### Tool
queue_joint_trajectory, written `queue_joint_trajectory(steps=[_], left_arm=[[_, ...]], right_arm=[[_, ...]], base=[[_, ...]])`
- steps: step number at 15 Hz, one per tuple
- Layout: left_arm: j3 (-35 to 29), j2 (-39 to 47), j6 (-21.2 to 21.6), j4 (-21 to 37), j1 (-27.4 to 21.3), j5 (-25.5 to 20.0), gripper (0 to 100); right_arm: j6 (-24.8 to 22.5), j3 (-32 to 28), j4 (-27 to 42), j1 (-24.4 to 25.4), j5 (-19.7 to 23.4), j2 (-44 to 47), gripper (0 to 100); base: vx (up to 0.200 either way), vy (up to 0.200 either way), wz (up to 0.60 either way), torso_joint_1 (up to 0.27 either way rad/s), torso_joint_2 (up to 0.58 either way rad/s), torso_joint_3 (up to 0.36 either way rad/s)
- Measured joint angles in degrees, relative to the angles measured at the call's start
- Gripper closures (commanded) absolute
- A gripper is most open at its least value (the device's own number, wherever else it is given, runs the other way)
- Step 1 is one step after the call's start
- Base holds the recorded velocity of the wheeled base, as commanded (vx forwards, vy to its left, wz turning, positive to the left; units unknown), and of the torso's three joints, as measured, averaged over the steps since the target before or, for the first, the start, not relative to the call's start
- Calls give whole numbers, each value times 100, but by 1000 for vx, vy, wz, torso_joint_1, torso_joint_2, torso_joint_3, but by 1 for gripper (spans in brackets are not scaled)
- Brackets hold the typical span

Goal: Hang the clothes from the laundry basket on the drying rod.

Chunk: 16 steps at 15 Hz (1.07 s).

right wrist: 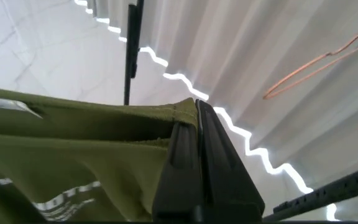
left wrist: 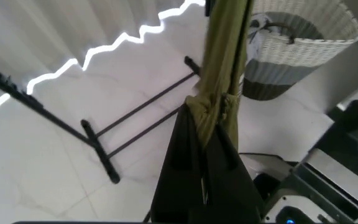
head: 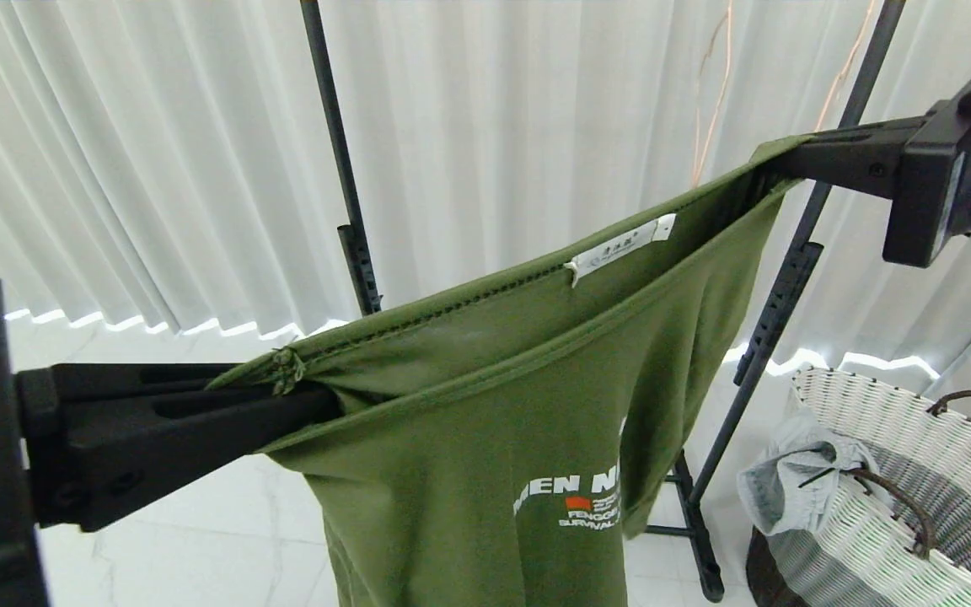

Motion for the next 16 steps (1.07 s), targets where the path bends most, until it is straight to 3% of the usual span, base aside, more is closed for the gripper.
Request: queue_joint_trajectory(steps=[4, 8, 12, 16], left_arm=[[-193, -68, 713, -52, 50, 271, 100], [-1469, 605, 1189, -664, 766, 282, 100], [-1168, 933, 1263, -1123, 1078, 290, 100], [-1207, 1045, 1276, -1200, 1097, 174, 100]], right_arm=[[-5, -223, 961, -413, -88, -232, 100], [4, -506, 1741, -608, -87, -734, 100], [1, 6, 1741, -372, -93, -1134, 100], [4, 76, 1525, -239, -101, -1197, 100]], base=[[0, 0, 0, 0, 0, 0], [0, 0, 0, 0, 0, 0], [0, 0, 0, 0, 0, 0], [0, 0, 0, 0, 0, 0]])
